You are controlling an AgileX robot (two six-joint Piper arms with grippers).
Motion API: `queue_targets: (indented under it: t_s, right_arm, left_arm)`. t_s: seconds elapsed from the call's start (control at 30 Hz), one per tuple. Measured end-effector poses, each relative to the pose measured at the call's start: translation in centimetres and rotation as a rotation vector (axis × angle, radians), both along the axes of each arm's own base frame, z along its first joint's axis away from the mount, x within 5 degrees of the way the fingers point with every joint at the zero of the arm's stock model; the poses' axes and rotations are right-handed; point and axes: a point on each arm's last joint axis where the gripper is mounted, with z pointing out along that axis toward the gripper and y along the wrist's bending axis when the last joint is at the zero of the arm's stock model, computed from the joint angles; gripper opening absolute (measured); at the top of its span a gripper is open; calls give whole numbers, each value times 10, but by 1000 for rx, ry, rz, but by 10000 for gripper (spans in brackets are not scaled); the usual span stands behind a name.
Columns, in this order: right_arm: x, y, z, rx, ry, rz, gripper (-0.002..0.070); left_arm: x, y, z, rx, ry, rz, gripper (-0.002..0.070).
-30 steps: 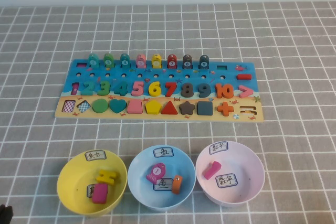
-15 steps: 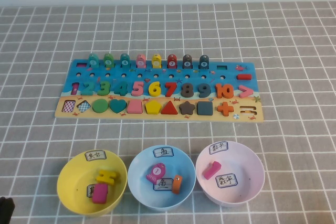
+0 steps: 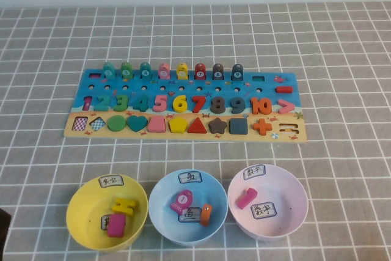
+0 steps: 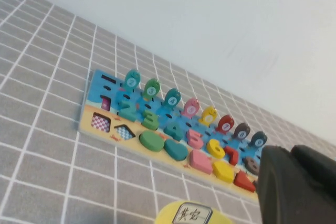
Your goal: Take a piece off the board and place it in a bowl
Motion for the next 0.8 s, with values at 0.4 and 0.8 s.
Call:
queue_targets:
  t_s: [0.4, 0.8]
  right_arm:
    - [0, 0, 0, 0, 0, 0, -17]
    - [0, 0, 0, 0, 0, 0, -17]
  left_arm:
    - [1, 1, 14, -43, -29, 15, -1]
    - [49, -23, 54, 102, 418, -164, -1]
